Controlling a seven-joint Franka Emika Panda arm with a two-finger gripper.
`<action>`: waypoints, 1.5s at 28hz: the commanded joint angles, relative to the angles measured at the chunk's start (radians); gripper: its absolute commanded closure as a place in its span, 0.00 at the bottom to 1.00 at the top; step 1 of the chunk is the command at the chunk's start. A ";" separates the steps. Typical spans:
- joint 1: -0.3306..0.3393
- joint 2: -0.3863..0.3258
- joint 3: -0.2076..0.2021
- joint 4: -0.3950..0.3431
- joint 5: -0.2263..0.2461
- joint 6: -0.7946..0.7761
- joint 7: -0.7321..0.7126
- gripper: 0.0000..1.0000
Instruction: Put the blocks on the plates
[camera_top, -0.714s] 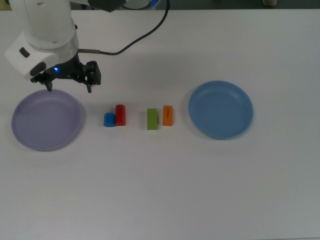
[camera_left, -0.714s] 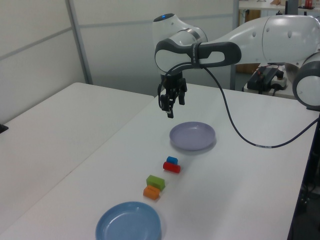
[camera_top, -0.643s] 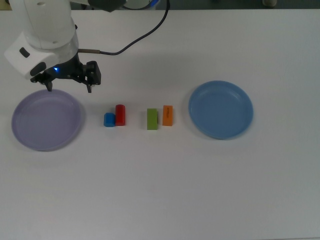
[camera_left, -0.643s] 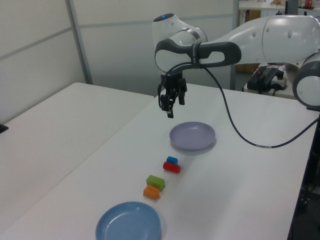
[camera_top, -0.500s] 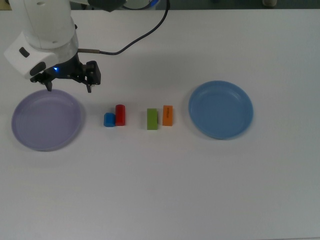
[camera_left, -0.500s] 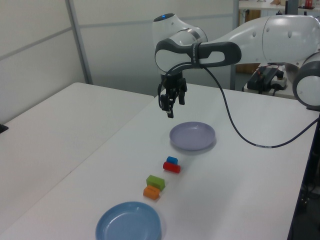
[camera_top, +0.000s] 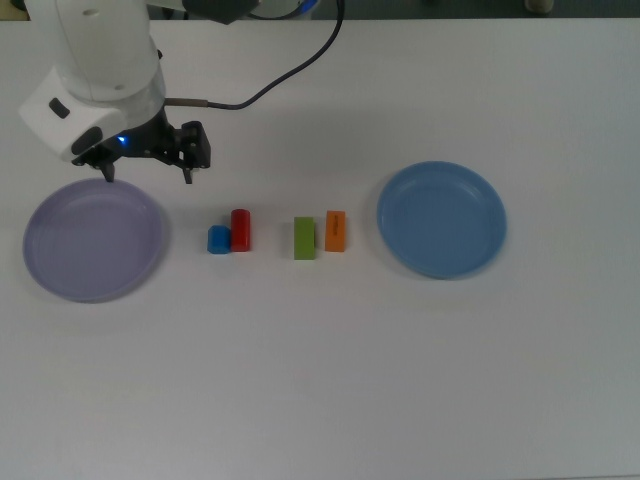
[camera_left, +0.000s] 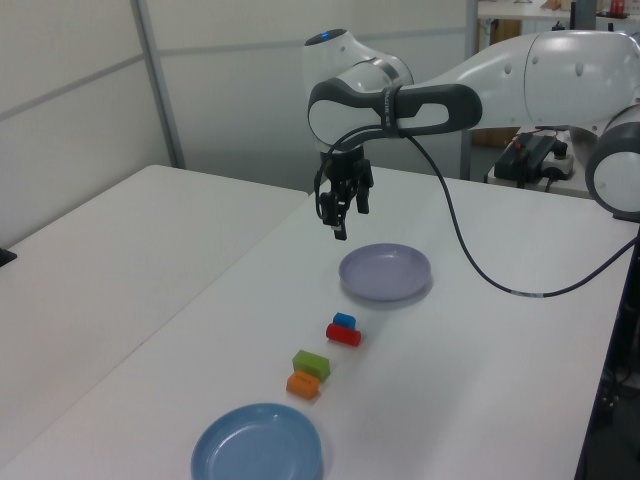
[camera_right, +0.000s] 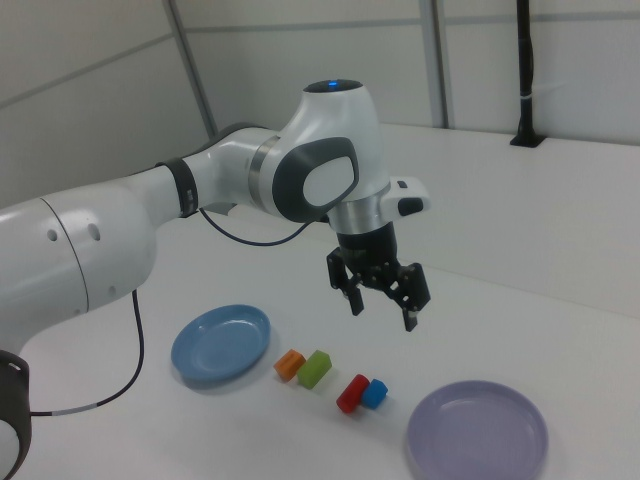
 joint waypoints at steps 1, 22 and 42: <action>0.008 0.001 0.014 -0.043 0.071 -0.003 0.007 0.00; 0.175 0.155 0.069 -0.056 -0.052 0.088 0.129 0.00; 0.212 0.222 0.069 -0.058 -0.112 0.232 0.249 0.00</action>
